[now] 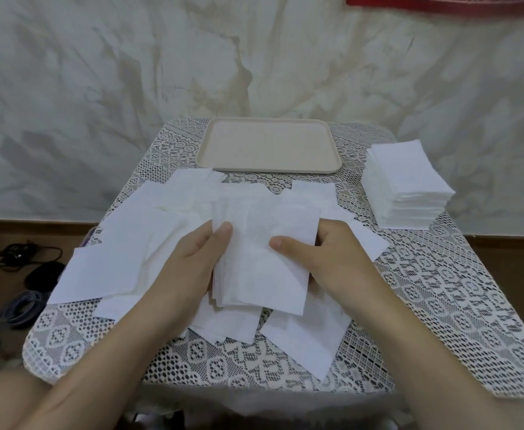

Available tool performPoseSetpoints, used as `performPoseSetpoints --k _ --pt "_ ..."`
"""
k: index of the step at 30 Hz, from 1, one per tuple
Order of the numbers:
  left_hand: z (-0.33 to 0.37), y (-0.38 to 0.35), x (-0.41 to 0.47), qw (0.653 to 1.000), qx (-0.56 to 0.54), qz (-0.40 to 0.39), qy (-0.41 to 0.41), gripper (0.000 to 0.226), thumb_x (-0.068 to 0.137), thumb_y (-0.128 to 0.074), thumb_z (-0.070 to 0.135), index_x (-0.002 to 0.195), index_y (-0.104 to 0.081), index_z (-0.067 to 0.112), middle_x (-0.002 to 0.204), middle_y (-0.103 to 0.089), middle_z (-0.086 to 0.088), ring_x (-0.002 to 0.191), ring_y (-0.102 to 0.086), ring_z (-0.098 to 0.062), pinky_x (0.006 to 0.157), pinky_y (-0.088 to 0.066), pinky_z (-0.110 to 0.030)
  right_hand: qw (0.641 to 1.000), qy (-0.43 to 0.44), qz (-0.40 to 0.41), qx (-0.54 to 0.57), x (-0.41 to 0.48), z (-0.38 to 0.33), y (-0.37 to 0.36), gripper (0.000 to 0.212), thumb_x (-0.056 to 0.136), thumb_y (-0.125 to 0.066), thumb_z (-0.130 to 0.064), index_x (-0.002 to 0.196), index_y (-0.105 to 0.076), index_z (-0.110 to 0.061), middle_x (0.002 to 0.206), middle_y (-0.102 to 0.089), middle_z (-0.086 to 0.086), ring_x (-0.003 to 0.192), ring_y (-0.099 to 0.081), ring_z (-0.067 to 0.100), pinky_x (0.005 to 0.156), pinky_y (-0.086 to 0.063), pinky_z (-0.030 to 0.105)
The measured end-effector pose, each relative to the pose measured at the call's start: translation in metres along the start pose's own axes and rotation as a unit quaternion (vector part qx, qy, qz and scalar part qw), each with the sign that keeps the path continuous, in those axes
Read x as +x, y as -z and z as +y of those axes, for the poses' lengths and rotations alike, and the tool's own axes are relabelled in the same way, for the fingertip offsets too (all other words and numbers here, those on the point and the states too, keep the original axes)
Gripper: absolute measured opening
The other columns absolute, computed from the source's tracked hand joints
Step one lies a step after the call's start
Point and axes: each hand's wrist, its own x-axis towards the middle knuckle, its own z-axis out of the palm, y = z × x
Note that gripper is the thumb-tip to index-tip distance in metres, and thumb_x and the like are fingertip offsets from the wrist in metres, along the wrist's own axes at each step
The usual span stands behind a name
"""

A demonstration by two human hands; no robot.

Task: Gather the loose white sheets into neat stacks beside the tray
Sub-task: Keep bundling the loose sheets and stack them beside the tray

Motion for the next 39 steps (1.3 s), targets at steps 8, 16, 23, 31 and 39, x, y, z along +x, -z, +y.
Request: performPoseSetpoints --k 8,16,23,31,39 --pt "0.002 -0.002 0.001 0.999 -0.031 0.003 0.015 0.037 0.095 -0.055 0.042 0.12 -0.075 0.023 0.119 -0.079 -0.005 0.113 -0.075 -0.026 0.108 -0.05 -0.057 0.999 0.032 0.02 -0.03 0.007 0.003 0.0 0.012 0.094 -0.073 -0.023 0.085 -0.07 -0.015 0.078 -0.071 0.013 0.062 -0.063 0.014 0.048 -0.046 0.026" --pt "0.001 -0.003 0.001 1.0 -0.015 -0.01 0.01 0.028 0.101 -0.061 0.05 0.117 -0.078 0.035 0.124 -0.077 -0.003 0.117 -0.073 -0.026 0.11 -0.048 -0.058 0.998 0.041 0.052 -0.019 0.002 0.004 0.0 0.041 0.093 -0.074 -0.025 0.065 -0.05 -0.009 0.063 -0.054 0.014 0.058 -0.049 0.019 0.051 -0.04 0.029" --pt "0.005 -0.005 0.001 0.999 -0.029 0.02 -0.013 0.027 0.106 -0.055 0.03 0.119 -0.076 0.019 0.109 -0.081 -0.005 0.101 -0.078 -0.025 0.082 -0.06 -0.039 0.994 0.049 0.067 -0.074 0.01 0.007 -0.013 0.032 0.075 -0.081 -0.052 0.081 -0.061 -0.028 0.064 -0.061 -0.008 0.051 -0.057 0.015 0.056 -0.043 0.032" --pt "0.022 0.001 0.012 0.984 -0.169 0.044 -0.037 0.027 0.087 -0.066 0.019 0.113 -0.069 0.014 0.103 -0.08 -0.005 0.09 -0.078 -0.017 0.077 -0.066 -0.033 0.998 0.05 -0.005 -0.043 0.003 0.004 0.002 0.024 0.089 -0.079 -0.023 0.077 -0.064 -0.008 0.061 -0.052 -0.002 0.05 -0.043 0.01 0.051 -0.035 0.025" --pt "0.02 0.013 0.017 0.992 0.018 0.061 -0.111 0.028 0.101 -0.06 -0.002 0.109 -0.068 0.023 0.099 -0.08 -0.001 0.089 -0.075 -0.017 0.084 -0.058 -0.039 0.978 0.19 0.081 -0.02 0.017 -0.001 0.008 0.009 0.098 -0.066 -0.013 0.092 -0.066 -0.02 0.078 -0.064 -0.011 0.076 -0.059 0.006 0.072 -0.047 0.023"
